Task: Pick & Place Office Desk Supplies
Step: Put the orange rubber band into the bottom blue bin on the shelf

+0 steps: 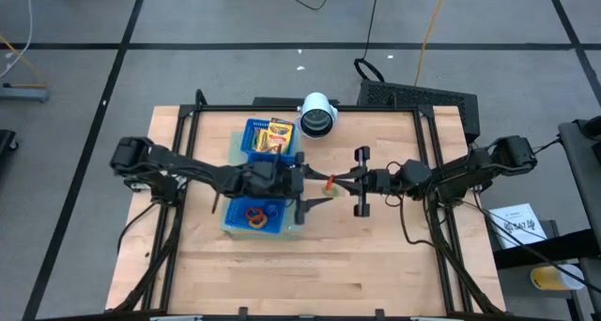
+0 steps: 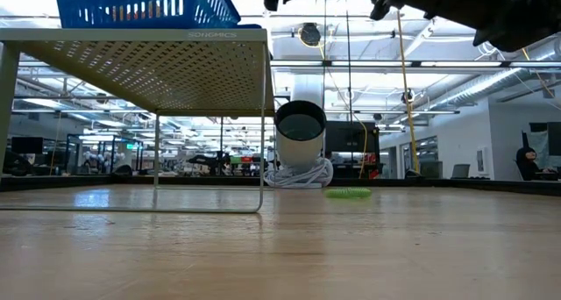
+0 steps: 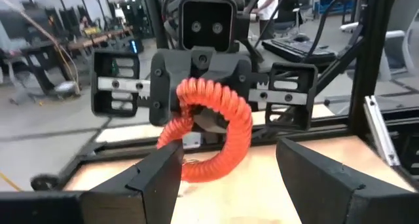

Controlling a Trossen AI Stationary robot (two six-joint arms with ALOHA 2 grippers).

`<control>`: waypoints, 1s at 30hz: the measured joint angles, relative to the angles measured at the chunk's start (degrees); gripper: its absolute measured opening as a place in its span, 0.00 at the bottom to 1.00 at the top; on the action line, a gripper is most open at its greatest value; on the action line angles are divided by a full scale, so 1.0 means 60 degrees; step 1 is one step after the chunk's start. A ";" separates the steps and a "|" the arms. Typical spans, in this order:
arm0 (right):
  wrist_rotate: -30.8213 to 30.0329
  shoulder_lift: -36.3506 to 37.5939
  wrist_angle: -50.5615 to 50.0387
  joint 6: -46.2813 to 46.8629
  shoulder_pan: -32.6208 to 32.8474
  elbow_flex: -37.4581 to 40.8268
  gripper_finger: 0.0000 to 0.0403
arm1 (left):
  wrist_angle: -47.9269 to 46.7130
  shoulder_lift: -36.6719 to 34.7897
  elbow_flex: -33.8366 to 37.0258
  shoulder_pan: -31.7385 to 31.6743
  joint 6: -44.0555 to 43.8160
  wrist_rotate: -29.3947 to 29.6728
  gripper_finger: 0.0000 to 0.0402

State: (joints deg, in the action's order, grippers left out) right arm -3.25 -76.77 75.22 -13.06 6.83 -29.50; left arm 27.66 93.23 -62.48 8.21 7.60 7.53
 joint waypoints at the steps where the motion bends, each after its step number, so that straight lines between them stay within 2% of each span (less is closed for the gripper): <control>1: 0.0003 0.0003 -0.0004 -0.0001 0.0000 0.0000 0.01 | 0.0130 0.0057 0.0000 0.0000 0.0171 0.0009 0.64; 10: 0.0117 0.0002 -0.0111 0.0062 0.0004 0.0000 0.01 | 0.0565 0.0096 0.0000 -0.0117 0.0782 0.0904 0.64; 14: 0.0717 0.0003 -0.0087 0.0067 0.0004 0.0000 0.01 | 0.0565 0.0096 0.0000 -0.0270 0.0627 0.0908 0.64; 19: 0.0788 0.0003 -0.0080 0.0175 0.0004 0.0000 0.01 | 0.0565 0.0096 0.0000 -0.0347 0.0465 0.0880 0.63; 23: 0.0813 0.0003 -0.0151 0.0175 0.0004 0.0000 0.01 | 0.0565 0.0096 0.0000 -0.0364 0.0457 0.0391 0.62; 26: 0.0820 0.0003 -0.0204 0.0175 0.0004 0.0000 0.01 | 0.0562 0.0096 0.0000 -0.0364 0.0446 0.0025 0.56; 30: 0.0813 0.0003 -0.0204 0.0175 0.0004 -0.0004 0.01 | 0.0530 0.0096 0.0004 -0.0364 0.0432 -0.0030 0.41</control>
State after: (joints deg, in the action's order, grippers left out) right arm 1.63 -76.75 74.00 -12.01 6.85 -29.52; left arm 30.84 93.80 -62.46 6.02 10.20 7.35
